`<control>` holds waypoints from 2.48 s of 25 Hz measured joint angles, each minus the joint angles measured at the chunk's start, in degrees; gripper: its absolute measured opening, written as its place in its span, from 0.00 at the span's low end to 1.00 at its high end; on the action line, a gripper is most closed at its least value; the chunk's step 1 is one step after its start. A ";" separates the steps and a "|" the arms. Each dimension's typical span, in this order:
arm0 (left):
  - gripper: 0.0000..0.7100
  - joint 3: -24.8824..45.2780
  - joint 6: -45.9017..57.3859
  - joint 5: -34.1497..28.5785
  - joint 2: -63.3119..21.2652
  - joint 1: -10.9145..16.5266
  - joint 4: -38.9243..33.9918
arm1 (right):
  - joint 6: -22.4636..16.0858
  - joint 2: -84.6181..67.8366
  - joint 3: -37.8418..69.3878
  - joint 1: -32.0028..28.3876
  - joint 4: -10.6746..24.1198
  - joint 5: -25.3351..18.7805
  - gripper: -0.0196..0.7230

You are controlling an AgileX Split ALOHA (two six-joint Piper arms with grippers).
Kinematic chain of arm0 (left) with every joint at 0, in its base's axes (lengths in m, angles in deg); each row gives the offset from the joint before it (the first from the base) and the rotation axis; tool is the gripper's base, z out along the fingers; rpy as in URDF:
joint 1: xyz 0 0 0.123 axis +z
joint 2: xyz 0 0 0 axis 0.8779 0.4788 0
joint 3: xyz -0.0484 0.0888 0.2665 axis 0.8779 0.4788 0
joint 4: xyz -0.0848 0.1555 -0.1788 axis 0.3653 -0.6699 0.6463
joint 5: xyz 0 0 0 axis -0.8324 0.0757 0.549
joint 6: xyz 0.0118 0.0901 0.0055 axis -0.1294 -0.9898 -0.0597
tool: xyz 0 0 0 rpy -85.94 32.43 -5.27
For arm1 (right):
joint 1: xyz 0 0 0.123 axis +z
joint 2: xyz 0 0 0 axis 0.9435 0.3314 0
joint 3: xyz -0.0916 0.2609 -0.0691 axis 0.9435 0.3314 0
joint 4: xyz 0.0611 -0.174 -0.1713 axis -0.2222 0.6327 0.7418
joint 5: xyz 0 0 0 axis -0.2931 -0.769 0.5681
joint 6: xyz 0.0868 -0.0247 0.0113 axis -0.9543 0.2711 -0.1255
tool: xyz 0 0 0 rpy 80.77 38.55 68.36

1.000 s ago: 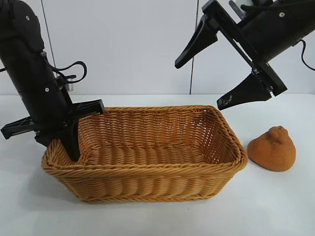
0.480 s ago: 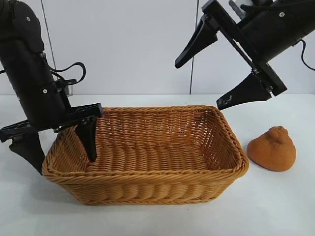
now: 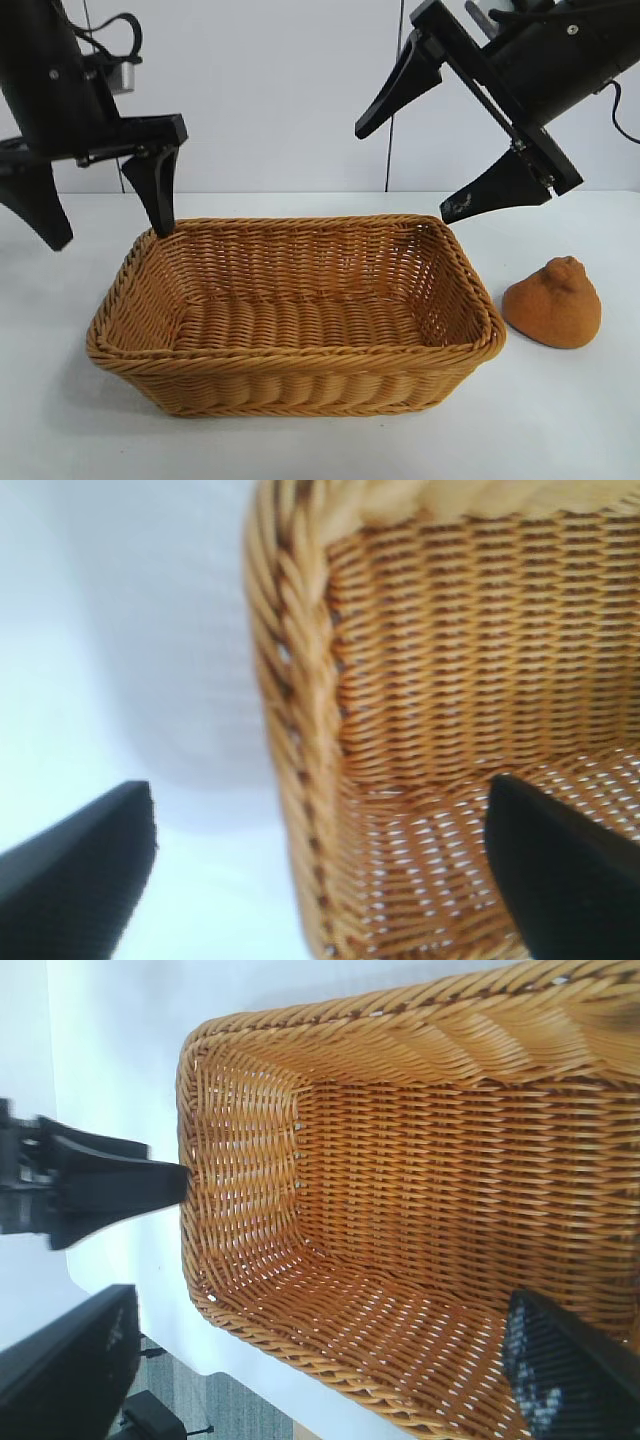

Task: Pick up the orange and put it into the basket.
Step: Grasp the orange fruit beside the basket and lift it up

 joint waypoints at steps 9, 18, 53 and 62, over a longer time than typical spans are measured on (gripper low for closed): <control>0.90 -9.92 1.62 -4.85 -0.02 2.69 -9.99 | 0.00 0.00 0.00 0.00 0.00 0.00 0.94; 0.90 -9.92 1.65 -5.02 -0.02 12.01 -9.82 | 0.00 0.00 0.00 0.00 0.00 0.00 0.94; 0.90 55.95 -4.12 1.46 -72.62 12.44 -6.20 | 0.00 0.00 0.00 0.00 0.00 0.00 0.94; 0.90 58.41 -4.12 3.39 -94.69 12.44 -6.20 | 0.00 0.00 -0.04 0.00 -0.23 -0.60 0.94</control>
